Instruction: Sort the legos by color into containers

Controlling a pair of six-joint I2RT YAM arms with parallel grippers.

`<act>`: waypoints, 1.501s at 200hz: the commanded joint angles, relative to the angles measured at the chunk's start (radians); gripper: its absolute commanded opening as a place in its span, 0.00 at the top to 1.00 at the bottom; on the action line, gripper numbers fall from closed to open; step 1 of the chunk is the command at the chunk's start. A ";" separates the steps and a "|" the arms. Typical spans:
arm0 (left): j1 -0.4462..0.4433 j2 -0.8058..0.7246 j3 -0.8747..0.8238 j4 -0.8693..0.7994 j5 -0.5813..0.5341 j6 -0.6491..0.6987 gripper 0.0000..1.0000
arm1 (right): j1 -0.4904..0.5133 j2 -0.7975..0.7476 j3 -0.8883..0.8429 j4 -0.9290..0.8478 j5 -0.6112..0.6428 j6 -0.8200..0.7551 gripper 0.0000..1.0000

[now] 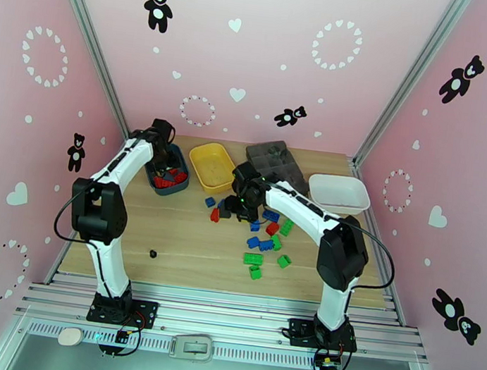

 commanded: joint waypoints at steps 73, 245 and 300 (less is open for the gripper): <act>-0.384 -0.158 -0.284 0.125 0.015 0.027 0.28 | -0.058 -0.224 -0.204 0.038 0.077 -0.020 0.22; -0.487 0.213 -0.084 0.064 -0.041 0.056 0.35 | -0.078 -0.452 -0.451 0.041 0.118 0.042 0.21; -0.486 0.179 -0.122 0.065 -0.050 0.031 0.55 | -0.078 -0.422 -0.414 0.046 0.112 0.039 0.22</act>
